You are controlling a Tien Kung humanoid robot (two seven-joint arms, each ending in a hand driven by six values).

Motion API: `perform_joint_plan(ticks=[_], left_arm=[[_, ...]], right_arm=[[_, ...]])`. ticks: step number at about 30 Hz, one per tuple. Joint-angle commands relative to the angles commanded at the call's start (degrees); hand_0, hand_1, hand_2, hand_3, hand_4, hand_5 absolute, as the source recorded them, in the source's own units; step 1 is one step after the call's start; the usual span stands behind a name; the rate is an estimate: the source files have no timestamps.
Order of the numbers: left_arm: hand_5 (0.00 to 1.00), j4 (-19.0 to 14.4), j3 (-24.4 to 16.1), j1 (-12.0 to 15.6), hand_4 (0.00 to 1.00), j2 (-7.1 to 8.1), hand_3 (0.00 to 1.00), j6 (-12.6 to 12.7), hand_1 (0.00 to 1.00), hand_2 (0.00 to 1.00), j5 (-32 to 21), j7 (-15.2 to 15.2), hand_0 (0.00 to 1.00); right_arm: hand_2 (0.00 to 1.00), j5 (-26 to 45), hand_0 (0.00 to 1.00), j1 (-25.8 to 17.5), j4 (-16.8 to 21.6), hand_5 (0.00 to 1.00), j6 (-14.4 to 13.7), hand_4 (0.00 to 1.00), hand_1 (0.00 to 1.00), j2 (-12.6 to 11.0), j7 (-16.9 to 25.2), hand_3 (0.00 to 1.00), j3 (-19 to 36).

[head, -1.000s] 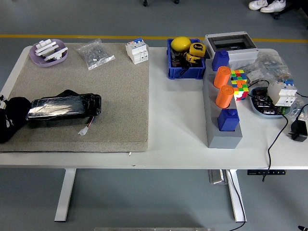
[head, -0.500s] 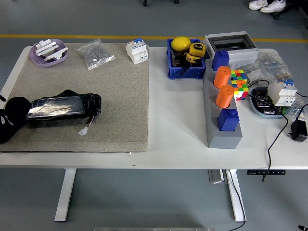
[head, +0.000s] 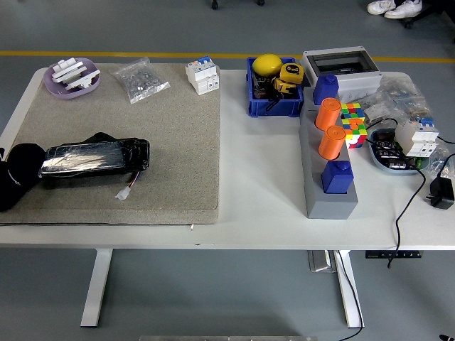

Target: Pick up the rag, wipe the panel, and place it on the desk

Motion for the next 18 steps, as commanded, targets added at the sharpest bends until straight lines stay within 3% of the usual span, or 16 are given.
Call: perform_joint_plan(ticks=[5,9,18], left_arm=[[0.109,-0.13,-2.76,0.37,0.633,-2.31,0.587,-1.41,0.693,0.672,-12.16,-4.16,0.462],[0.093,0.11,-2.57,0.33,0.639,-3.47,0.59,-3.8,0.692,0.665,-21.83,-7.37,0.469],[0.074,0.56,-7.14,1.01,0.64,-6.62,0.591,-9.95,0.693,0.666,-40.77,-10.25,0.468]], right_arm=[[0.708,0.15,0.74,-0.09,-0.07,0.597,0.13,0.998,0.429,0.21,-0.03,0.676,-0.25],[0.708,0.38,0.741,-0.06,-0.19,0.596,0.29,0.998,0.428,0.26,-0.11,0.675,-0.41],[0.708,0.37,0.742,-0.2,-0.34,0.596,2.1,0.998,0.429,0.44,-0.98,0.676,-0.69]])
